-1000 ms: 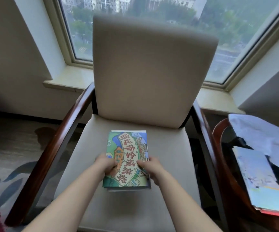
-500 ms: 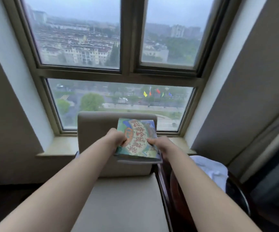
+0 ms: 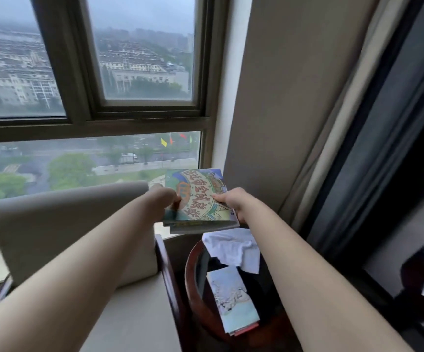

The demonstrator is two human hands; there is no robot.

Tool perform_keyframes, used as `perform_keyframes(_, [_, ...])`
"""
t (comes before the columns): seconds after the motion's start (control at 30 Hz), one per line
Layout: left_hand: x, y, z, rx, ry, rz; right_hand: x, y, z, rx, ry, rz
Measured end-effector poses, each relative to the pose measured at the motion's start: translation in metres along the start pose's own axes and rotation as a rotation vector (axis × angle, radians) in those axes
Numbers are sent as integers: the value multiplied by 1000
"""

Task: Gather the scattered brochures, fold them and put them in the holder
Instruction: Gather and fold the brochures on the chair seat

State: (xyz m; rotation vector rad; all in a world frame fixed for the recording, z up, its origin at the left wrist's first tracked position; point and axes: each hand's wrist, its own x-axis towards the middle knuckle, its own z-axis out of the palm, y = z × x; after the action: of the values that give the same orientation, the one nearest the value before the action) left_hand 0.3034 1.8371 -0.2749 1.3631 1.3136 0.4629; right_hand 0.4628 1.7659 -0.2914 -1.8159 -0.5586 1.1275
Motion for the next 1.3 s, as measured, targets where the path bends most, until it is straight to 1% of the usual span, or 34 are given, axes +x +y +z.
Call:
perform_keyframes(0.2, [19,3,85,-96,15,-75,36,17,-77,-34,-52,31])
perform_keyframes(0.37, [49,-29,142,-120,81,-145,84,57,-105,-123,-83,43])
perform_keyframes(0.53, [83,-87,183,-89,155,-247,136,125,-107,-187,-113,135])
perform_keyframes(0.7, [126,-167,221,-72,128,-338,188,208,-100,-244,-66,271])
perform_keyframes(0.8, [146,-210,243,-47,109,-371,214,255,-98,-210,-37,345])
perform_keyframes(0.9, [161,-249,264,10,88,-391,230,294,-99,-212,-41,367])
perform_keyframes(1.1, [173,-318,287,103,51,-396,249,359,-91,-299,-39,376])
perform_keyframes(1.3, [172,-363,294,186,32,-430,251,412,-77,-415,-49,428])
